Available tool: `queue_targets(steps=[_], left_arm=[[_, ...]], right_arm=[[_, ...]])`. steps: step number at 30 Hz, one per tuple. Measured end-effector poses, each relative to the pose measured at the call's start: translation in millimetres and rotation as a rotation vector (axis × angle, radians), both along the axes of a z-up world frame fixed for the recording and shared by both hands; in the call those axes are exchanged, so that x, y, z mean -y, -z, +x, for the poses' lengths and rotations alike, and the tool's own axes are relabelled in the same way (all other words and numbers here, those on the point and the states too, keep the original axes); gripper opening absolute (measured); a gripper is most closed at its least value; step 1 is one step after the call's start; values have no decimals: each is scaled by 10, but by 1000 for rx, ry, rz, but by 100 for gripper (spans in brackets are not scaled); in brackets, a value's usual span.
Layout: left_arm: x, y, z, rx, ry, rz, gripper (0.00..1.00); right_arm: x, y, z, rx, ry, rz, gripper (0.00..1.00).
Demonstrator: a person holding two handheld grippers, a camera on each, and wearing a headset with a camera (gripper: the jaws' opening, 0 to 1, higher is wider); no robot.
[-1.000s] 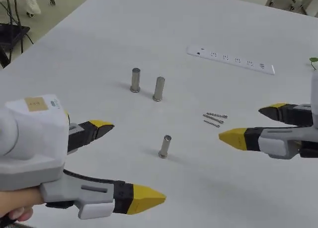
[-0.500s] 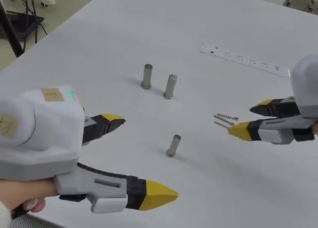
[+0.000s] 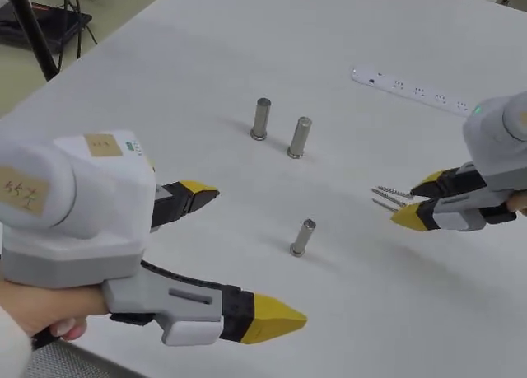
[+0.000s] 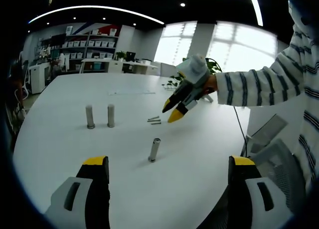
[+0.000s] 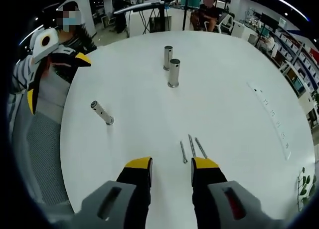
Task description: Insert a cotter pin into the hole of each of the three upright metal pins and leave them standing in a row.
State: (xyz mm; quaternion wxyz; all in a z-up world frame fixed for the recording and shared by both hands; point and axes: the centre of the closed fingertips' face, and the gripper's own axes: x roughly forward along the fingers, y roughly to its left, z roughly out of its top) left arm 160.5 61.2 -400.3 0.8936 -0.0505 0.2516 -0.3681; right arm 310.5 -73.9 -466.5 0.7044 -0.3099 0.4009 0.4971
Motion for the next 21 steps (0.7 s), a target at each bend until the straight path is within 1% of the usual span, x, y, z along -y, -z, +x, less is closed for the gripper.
queue_targets(steps=[4, 6, 7, 12, 17, 19, 21], left_arm=[[-30, 37, -1, -11, -9, 4, 99], [-40, 45, 0, -15, -14, 2, 99], [-44, 48, 1, -16, -15, 3, 99], [-64, 68, 15, -23, -26, 1, 99], [-79, 107, 16, -37, -31, 2, 99], [-85, 117, 16, -40, -32, 4, 99], [-89, 119, 17, -41, -34, 2, 99]], right_arm=[[34, 112, 36, -14, -16, -33, 23], [34, 152, 44, -14, -45, -47, 21], [30, 163, 53, -15, -48, -51, 20], [-18, 215, 131, -27, -54, -54, 14], [-57, 260, 180, -46, -59, -53, 13], [-45, 283, 181, -52, -68, -74, 11], [-28, 305, 190, -47, -81, -97, 9]])
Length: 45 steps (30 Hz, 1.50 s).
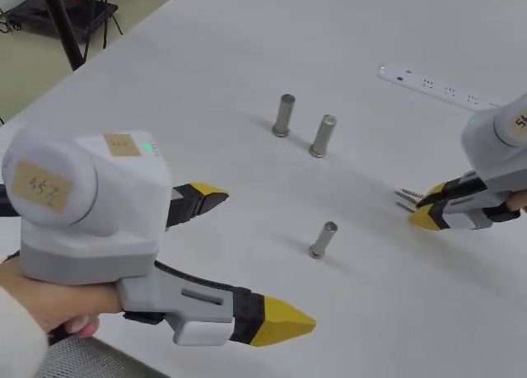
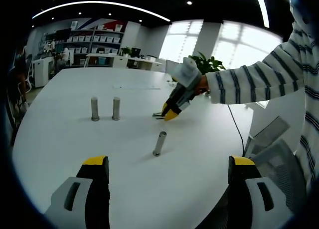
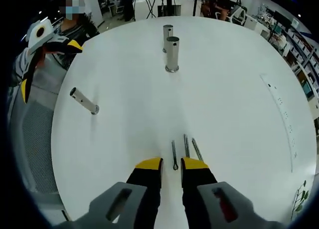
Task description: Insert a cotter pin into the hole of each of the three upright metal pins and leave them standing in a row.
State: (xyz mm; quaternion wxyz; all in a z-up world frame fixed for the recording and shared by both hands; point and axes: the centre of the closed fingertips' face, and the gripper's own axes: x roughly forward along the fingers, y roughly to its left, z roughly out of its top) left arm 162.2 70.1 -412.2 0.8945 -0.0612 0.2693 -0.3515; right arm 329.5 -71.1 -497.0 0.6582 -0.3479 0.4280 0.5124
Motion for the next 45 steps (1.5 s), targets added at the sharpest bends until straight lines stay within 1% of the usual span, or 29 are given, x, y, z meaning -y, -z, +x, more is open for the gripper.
queue_targets(steps=[2, 7, 11, 14, 15, 16, 17, 20, 23, 28, 30, 32, 35, 38, 45], left_arm=[[-4, -2, 4, 1, -3, -3, 99], [-7, -2, 9, 2, -4, -4, 99], [-11, 4, 6, 2, -4, -1, 99], [-15, 2, 7, 3, -6, -3, 99], [-16, 1, 7, 3, -7, -3, 99], [-17, -2, 6, 5, -6, -2, 99], [-16, -3, 5, 5, -6, -2, 99], [-14, -9, 0, 7, -5, -1, 99], [-9, -16, -10, 9, 2, 2, 99], [-3, -24, -23, 12, 10, 3, 99], [-6, -26, -24, 14, 11, 6, 99], [-5, -29, -27, 14, 12, 6, 98], [6, -31, -44, 8, 23, 4, 94], [10, -46, -42, 15, 23, 8, 94], [41, -100, -54, 28, 32, -3, 94]], right_arm=[[5, 15, -8, -3, -10, -11, 9], [9, 12, 11, 10, -27, -23, 6], [-9, 21, -24, 18, -55, -37, 3], [-17, 26, -14, 54, -82, -58, 0], [2, 25, 33, 81, -88, -72, 0], [-9, 27, 12, 68, -89, -68, 0], [-8, 27, 13, 69, -90, -70, 0], [-3, 23, 18, 86, -95, -68, 0], [2, 29, 48, 106, -71, -48, 0], [8, 15, 39, 114, -49, -40, 0], [0, -9, 20, 116, -50, -36, 0], [-9, -40, 27, 132, -45, -32, 0], [-27, -75, 22, 138, -51, -22, 0], [-30, -114, 9, 153, -72, -29, 0], [-50, -256, -90, 192, -97, -29, 0]])
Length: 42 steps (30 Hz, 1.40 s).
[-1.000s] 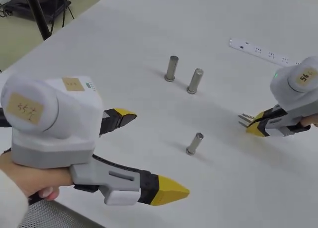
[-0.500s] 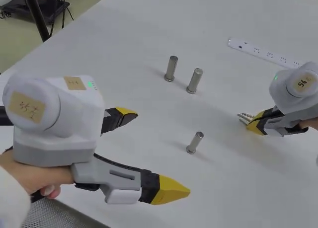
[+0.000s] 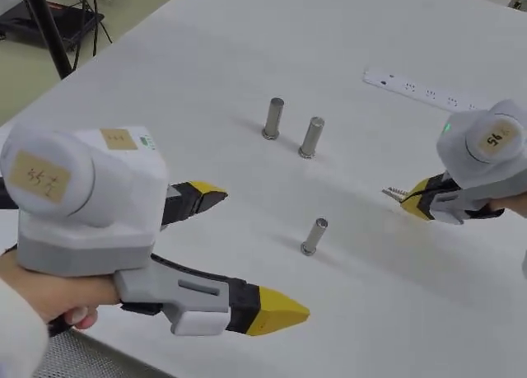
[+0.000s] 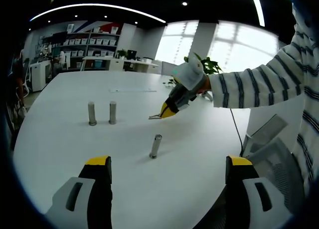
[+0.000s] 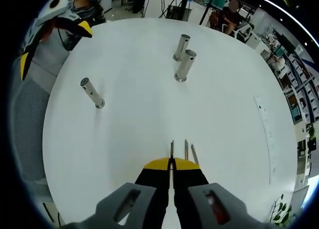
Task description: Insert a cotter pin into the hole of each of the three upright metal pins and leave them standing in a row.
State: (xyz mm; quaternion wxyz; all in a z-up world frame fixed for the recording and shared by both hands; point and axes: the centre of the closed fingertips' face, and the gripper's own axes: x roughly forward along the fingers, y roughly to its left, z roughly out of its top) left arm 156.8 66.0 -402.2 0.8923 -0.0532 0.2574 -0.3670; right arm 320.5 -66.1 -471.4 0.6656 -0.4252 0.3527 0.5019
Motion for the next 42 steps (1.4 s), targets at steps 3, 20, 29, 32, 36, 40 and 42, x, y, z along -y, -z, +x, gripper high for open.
queue_targets(steps=[3, 20, 29, 32, 36, 40, 42], left_arm=[[7, -15, -4, 4, 3, -2, 93], [80, -107, 23, 13, 31, -35, 87], [196, -169, 86, 7, 75, -39, 79], [238, -194, 119, -10, 74, -66, 75], [315, -252, 146, -40, 77, -125, 69], [402, -296, 174, -48, 94, -146, 66], [444, -297, 186, -61, 102, -153, 64]], right_arm=[[-20, -47, 9, 13, -2, 19, 0], [-224, -680, -433, 154, -21, 202, 0], [-274, -953, -733, 239, -21, 262, 0], [-273, -987, -767, 266, -20, 269, 0], [-287, -1088, -884, 293, -7, 300, 0], [-289, -1090, -972, 309, -4, 307, 0], [-287, -1056, -1017, 315, -4, 305, 0]])
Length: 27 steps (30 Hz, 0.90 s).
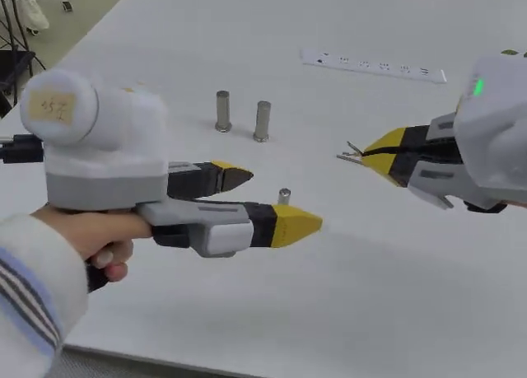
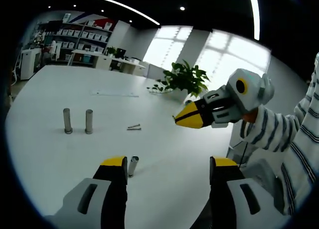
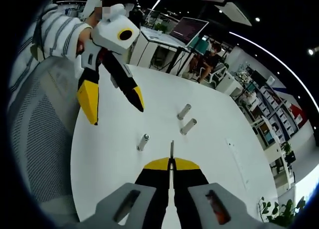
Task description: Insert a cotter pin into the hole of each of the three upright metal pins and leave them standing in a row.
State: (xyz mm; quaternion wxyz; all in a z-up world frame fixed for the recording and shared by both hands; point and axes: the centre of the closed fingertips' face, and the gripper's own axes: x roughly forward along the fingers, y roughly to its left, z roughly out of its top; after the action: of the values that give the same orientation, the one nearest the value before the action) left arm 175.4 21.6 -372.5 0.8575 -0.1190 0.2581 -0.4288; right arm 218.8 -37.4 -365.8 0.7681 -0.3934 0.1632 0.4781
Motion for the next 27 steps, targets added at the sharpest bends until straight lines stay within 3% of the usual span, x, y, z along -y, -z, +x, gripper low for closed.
queue_targets(steps=[3, 7, 11, 15, 22, 27], left_arm=[[52, 2, 8, -16, 14, -8, 60], [117, 18, 26, -65, 27, -36, 49], [179, -2, 49, -63, 42, -48, 41], [254, 8, 49, -69, 61, -56, 35], [381, 106, -41, -116, 120, -52, 16], [435, 124, -81, -139, 141, -60, 10]], right_arm=[[-5, 31, -65, -3, 8, 18, 0], [-21, 53, -180, 5, 11, 28, 0], [-10, 128, -269, 24, 13, 4, 0], [-7, 245, -372, 8, 6, -9, 0], [-48, 292, -502, 0, -5, -19, 0], [-79, 289, -524, -3, -3, -11, 0]])
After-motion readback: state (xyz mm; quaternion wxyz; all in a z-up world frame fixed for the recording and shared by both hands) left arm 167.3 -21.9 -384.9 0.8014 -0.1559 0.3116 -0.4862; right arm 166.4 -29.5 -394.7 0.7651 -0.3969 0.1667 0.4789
